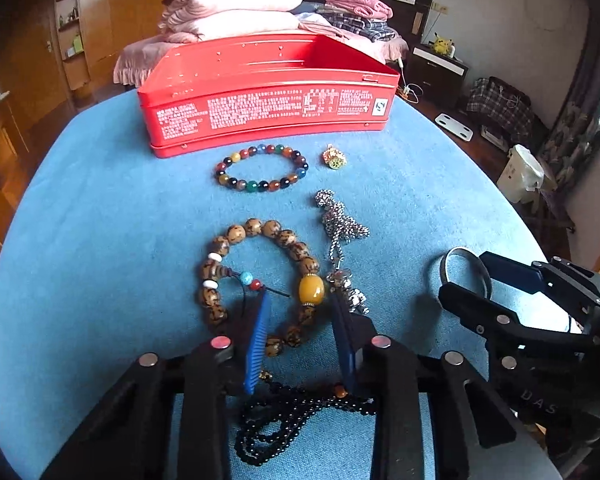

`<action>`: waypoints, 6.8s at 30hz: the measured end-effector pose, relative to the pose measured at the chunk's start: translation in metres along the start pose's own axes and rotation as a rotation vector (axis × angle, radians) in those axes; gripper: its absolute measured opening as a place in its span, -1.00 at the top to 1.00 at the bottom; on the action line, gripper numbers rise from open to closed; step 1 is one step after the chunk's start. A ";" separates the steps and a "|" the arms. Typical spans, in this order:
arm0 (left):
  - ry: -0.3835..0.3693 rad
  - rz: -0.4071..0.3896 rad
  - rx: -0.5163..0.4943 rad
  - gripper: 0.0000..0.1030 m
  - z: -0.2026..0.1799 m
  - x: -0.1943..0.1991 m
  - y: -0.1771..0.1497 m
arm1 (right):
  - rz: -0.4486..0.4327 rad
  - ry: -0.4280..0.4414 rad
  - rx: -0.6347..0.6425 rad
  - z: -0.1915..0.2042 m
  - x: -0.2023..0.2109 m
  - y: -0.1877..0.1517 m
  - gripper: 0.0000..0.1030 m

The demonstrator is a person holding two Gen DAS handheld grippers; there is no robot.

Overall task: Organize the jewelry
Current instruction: 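Grasp the wide silver bangle with the right tool while the left tool reaches the black bead strand, then carry the bangle and wooden bead bracelet into the red tin while opening both tools, then withdraw both tools from the tin toward the remaining jewelry, then grasp the gold pendant with the right tool while the left tool grasps the multicolored bead bracelet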

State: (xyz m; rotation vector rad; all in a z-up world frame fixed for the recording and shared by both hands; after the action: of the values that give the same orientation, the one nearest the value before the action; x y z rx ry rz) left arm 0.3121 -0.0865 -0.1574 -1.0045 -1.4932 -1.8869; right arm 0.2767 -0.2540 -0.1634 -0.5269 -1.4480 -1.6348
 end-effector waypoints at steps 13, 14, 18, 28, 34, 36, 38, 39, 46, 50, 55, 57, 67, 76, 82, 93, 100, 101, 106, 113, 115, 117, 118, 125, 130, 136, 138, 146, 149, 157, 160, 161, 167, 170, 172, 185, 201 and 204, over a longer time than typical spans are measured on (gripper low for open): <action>0.064 0.008 0.063 0.74 0.044 0.001 -0.010 | 0.002 -0.016 0.001 -0.001 -0.002 0.002 0.05; 0.067 0.011 0.062 0.68 0.044 0.000 -0.009 | 0.003 -0.019 0.002 -0.001 -0.003 0.002 0.04; 0.085 -0.004 0.050 0.48 0.038 -0.004 -0.005 | 0.000 -0.029 0.014 0.000 -0.006 0.002 0.03; 0.066 -0.004 0.106 0.75 0.049 0.002 -0.010 | -0.011 -0.045 0.023 0.002 -0.003 0.001 0.07; 0.060 -0.043 0.136 0.76 0.056 0.017 -0.006 | -0.025 -0.044 0.019 0.003 0.005 0.004 0.08; 0.053 -0.060 0.148 0.76 0.059 0.023 -0.003 | -0.037 -0.044 0.025 0.005 0.010 0.007 0.08; 0.049 -0.074 0.159 0.75 0.061 0.029 0.001 | -0.048 -0.046 0.034 0.007 0.013 0.012 0.07; 0.048 -0.083 0.162 0.76 0.063 0.031 0.004 | -0.052 -0.046 0.038 0.008 0.014 0.015 0.07; 0.047 -0.118 0.183 0.75 0.067 0.037 0.023 | -0.073 -0.043 0.067 0.013 0.018 0.039 0.07; 0.049 -0.137 0.193 0.75 0.070 0.040 0.034 | -0.085 -0.035 0.077 0.015 0.018 0.056 0.07; 0.045 -0.159 0.193 0.76 0.070 0.042 0.052 | -0.108 -0.025 0.078 0.016 0.020 0.078 0.07; 0.044 -0.168 0.193 0.76 0.069 0.042 0.060 | -0.118 -0.027 0.083 0.016 0.022 0.088 0.07; 0.057 -0.238 0.208 0.76 0.070 0.045 0.122 | -0.174 -0.026 0.051 0.007 0.020 0.151 0.07; 0.047 -0.254 0.234 0.75 0.078 0.020 0.192 | -0.153 -0.033 0.035 -0.008 -0.007 0.205 0.07; 0.042 -0.231 0.244 0.76 0.077 -0.015 0.218 | -0.122 -0.038 0.016 -0.020 -0.040 0.228 0.07; 0.065 -0.127 0.236 0.74 0.076 -0.078 0.211 | -0.063 -0.034 -0.013 -0.038 -0.093 0.235 0.02; 0.117 -0.152 0.239 0.28 0.084 -0.069 0.200 | -0.096 -0.046 -0.002 -0.036 -0.083 0.233 -0.06; 0.123 -0.164 0.236 0.28 0.085 -0.064 0.198 | -0.103 -0.045 0.000 -0.035 -0.080 0.234 -0.06; 0.140 -0.198 0.248 0.23 0.089 -0.038 0.181 | -0.125 -0.045 -0.016 -0.036 -0.063 0.221 -0.06; 0.164 -0.216 0.277 0.17 0.096 -0.006 0.141 | -0.161 -0.024 -0.038 -0.030 -0.033 0.186 -0.07; 0.165 -0.214 0.276 0.17 0.097 -0.001 0.129 | -0.161 -0.009 -0.049 -0.027 -0.029 0.172 -0.08; 0.167 -0.202 0.271 0.17 0.096 0.001 0.117 | -0.155 0.003 -0.058 -0.024 -0.027 0.157 -0.08; 0.168 -0.195 0.272 0.16 0.095 0.001 0.114 | -0.148 0.005 -0.062 -0.023 -0.028 0.150 -0.08; 0.172 -0.137 0.268 0.12 0.090 -0.009 0.083 | -0.096 -0.002 -0.049 -0.014 -0.040 0.115 -0.08; 0.181 -0.112 0.256 0.12 0.087 -0.016 0.067 | -0.066 -0.001 -0.039 -0.011 -0.050 0.101 -0.03; 0.190 -0.100 0.244 0.12 0.084 -0.024 0.059 | -0.032 0.009 -0.023 -0.007 -0.064 0.095 0.13; 0.187 -0.093 0.244 0.12 0.083 -0.028 0.059 | -0.023 0.015 -0.019 -0.005 -0.067 0.094 0.16; 0.206 -0.083 0.241 0.12 0.084 -0.039 0.055 | -0.016 0.005 0.007 0.001 -0.074 0.098 0.20; 0.204 -0.077 0.247 0.05 0.086 -0.041 0.054 | -0.011 -0.002 0.025 0.004 -0.077 0.098 0.20; 0.192 -0.078 0.235 0.05 0.082 -0.040 0.054 | -0.009 -0.001 0.055 0.009 -0.082 0.103 0.44; 0.190 -0.077 0.232 0.05 0.082 -0.040 0.053 | -0.009 0.009 0.063 0.011 -0.082 0.103 0.58; 0.190 -0.077 0.232 0.05 0.082 -0.040 0.053 | -0.009 0.010 0.062 0.010 -0.081 0.103 0.59; 0.174 -0.081 0.219 0.05 0.077 -0.037 0.054 | -0.017 0.017 0.030 0.001 -0.074 0.100 0.59; 0.163 -0.085 0.209 0.05 0.069 -0.035 0.056 | -0.022 0.010 0.015 -0.005 -0.069 0.097 0.59; 0.154 -0.090 0.200 0.05 0.063 -0.033 0.058 | -0.022 0.008 0.003 -0.010 -0.067 0.096 0.59; 0.093 -0.083 0.129 0.18 0.015 -0.040 0.078 | -0.045 0.000 -0.043 -0.043 -0.052 0.093 0.59; 0.068 -0.022 0.091 0.28 -0.006 -0.061 0.086 | -0.052 0.041 -0.057 -0.054 -0.053 0.096 0.59; 0.076 -0.020 0.087 0.31 -0.008 -0.062 0.087 | -0.052 0.041 -0.058 -0.055 -0.053 0.096 0.59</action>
State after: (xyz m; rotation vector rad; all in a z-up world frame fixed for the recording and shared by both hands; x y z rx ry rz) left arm 0.4145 -0.1186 -0.1589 -0.8720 -1.5325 -1.8368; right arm 0.3951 -0.2841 -0.1621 -0.4887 -1.3988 -1.7232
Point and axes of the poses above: each gripper's, at about its wrist camera, not at the fingertips, and x roughly against the way its jaws point, z to its left, y to its top, the point moved 7 cm from there along -x, roughly the way its jaws point, and after that the axes turned 13 degrees about y, right-handed, at the moved point
